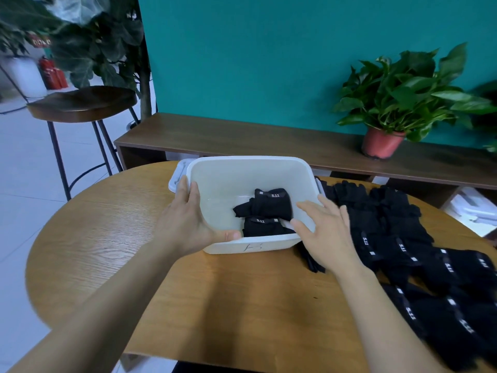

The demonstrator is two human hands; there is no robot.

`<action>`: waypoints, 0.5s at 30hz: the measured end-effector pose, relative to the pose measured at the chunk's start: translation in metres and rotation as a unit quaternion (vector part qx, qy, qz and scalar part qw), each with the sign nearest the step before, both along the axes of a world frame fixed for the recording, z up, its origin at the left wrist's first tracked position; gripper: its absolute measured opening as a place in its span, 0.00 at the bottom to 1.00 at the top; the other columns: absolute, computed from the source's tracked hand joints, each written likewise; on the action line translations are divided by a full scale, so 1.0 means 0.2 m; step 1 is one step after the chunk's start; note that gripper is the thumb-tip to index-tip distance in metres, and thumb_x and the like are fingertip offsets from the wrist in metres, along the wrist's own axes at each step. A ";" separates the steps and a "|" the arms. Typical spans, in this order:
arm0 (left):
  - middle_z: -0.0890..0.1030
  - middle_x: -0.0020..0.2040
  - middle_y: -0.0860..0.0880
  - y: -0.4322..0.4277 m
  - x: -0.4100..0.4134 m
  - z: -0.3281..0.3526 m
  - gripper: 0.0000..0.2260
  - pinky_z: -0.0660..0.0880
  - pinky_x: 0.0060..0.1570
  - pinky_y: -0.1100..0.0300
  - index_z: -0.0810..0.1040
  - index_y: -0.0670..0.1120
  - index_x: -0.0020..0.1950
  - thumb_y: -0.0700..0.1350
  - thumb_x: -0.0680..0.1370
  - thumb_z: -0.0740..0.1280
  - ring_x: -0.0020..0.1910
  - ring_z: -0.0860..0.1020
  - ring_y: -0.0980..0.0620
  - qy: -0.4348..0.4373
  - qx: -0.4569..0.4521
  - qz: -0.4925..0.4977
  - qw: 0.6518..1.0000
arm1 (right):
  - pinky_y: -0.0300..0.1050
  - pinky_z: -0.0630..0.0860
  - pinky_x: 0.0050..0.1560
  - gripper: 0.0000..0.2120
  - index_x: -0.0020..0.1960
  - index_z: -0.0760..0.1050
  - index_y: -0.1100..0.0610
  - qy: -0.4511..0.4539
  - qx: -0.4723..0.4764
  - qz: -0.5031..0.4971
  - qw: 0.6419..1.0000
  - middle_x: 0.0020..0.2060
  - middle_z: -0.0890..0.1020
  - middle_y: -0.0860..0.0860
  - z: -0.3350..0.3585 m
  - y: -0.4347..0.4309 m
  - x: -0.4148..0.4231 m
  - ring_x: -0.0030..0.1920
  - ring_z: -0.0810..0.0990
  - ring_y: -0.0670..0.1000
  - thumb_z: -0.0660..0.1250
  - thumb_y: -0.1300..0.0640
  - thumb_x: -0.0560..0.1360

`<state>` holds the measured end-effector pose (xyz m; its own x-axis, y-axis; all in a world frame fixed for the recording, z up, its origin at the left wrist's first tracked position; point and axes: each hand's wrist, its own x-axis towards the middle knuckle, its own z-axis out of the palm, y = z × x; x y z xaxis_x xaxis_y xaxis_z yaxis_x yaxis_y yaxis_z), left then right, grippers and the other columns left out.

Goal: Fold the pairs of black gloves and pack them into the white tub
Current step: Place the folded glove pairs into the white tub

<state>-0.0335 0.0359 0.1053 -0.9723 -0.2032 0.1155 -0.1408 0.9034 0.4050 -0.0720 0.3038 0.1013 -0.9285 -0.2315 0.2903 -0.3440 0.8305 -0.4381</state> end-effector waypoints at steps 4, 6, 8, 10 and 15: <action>0.45 0.79 0.53 -0.01 0.02 -0.01 0.73 0.74 0.59 0.46 0.45 0.49 0.80 0.87 0.43 0.57 0.73 0.65 0.42 0.011 -0.005 0.024 1.000 | 0.49 0.38 0.77 0.21 0.75 0.67 0.51 -0.035 -0.009 0.061 0.997 0.77 0.62 0.52 -0.09 -0.02 -0.02 0.79 0.46 0.47 0.56 0.47 0.83; 0.44 0.79 0.54 -0.02 0.05 -0.01 0.74 0.75 0.58 0.46 0.44 0.49 0.80 0.87 0.43 0.56 0.73 0.65 0.43 0.013 -0.010 0.036 0.999 | 0.48 0.36 0.77 0.21 0.75 0.67 0.51 -0.038 -0.006 0.073 0.997 0.78 0.61 0.52 -0.11 -0.06 -0.04 0.79 0.46 0.47 0.54 0.47 0.84; 0.44 0.79 0.52 -0.05 0.07 -0.01 0.73 0.74 0.61 0.45 0.42 0.50 0.80 0.87 0.45 0.58 0.74 0.63 0.43 0.016 -0.012 0.049 0.999 | 0.50 0.37 0.77 0.21 0.75 0.66 0.51 -0.044 0.004 0.085 0.995 0.77 0.61 0.52 -0.11 -0.10 -0.06 0.79 0.45 0.48 0.52 0.48 0.84; 0.44 0.80 0.51 -0.07 0.08 0.01 0.71 0.73 0.63 0.46 0.42 0.48 0.81 0.84 0.49 0.63 0.75 0.62 0.43 0.006 -0.019 0.065 0.998 | 0.51 0.39 0.77 0.20 0.75 0.66 0.51 -0.047 0.010 0.094 0.994 0.76 0.63 0.51 -0.10 -0.14 -0.08 0.79 0.47 0.48 0.52 0.49 0.85; 0.51 0.76 0.50 -0.10 0.04 0.02 0.69 0.74 0.61 0.45 0.48 0.44 0.79 0.83 0.50 0.66 0.70 0.67 0.44 -0.001 -0.016 0.079 0.997 | 0.47 0.45 0.77 0.21 0.75 0.66 0.52 0.038 -0.109 0.042 0.992 0.78 0.59 0.50 -0.17 -0.13 -0.06 0.79 0.50 0.49 0.55 0.50 0.84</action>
